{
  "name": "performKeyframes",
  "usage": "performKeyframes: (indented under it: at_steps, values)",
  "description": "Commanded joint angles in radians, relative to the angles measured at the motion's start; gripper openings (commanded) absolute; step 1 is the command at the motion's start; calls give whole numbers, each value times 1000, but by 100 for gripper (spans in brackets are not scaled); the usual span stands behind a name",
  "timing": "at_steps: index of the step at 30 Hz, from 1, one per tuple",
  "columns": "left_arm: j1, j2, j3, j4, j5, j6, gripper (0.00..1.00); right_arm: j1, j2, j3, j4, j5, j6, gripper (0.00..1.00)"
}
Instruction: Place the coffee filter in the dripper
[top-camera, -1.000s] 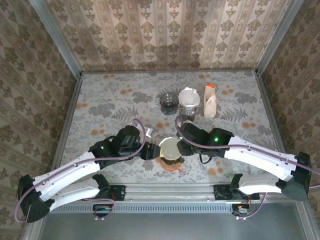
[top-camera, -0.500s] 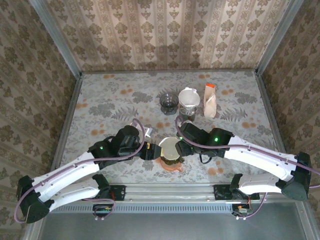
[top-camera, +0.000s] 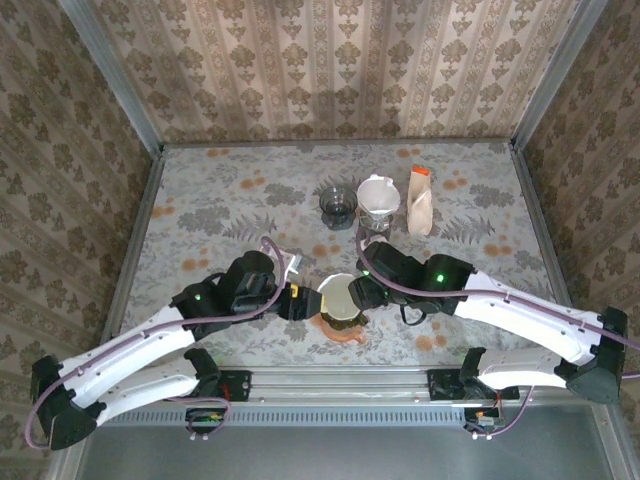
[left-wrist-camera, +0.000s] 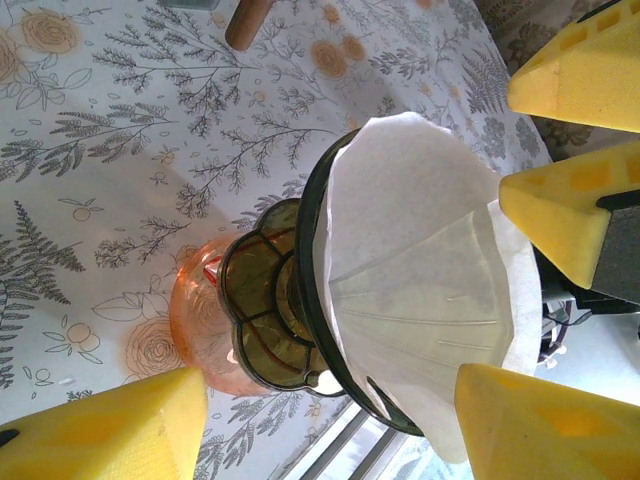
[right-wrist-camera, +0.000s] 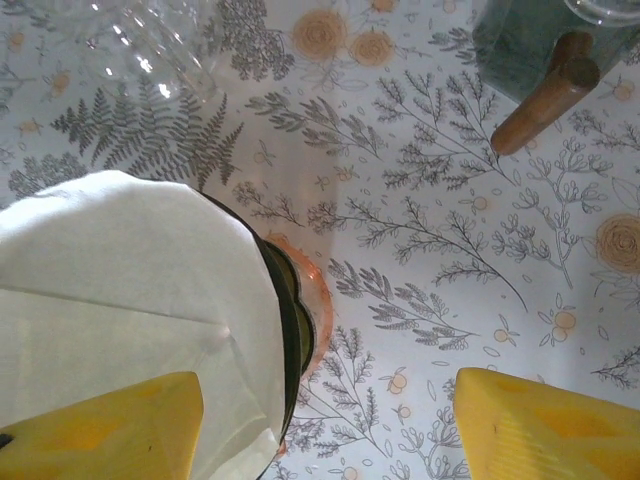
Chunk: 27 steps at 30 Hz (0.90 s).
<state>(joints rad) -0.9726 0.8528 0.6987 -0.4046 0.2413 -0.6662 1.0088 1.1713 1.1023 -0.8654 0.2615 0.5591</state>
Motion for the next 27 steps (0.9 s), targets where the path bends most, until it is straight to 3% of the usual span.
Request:
performKeyframes:
  at_steps: [1, 11, 19, 27]
  values:
    - [8, -31, 54, -36, -19, 7, 68, -1, -33, 49, -46, 42, -14, 69]
    - [5, -198, 2, -76, -112, -5, 68, -1, -186, -39, -33, 87, 22, 69]
    - [3, -416, -156, -81, -220, -89, 68, -1, -460, -267, 78, 112, 84, 69]
    - [3, -504, -298, -57, -251, -170, 67, 37, -614, -578, 285, -43, 127, 68]
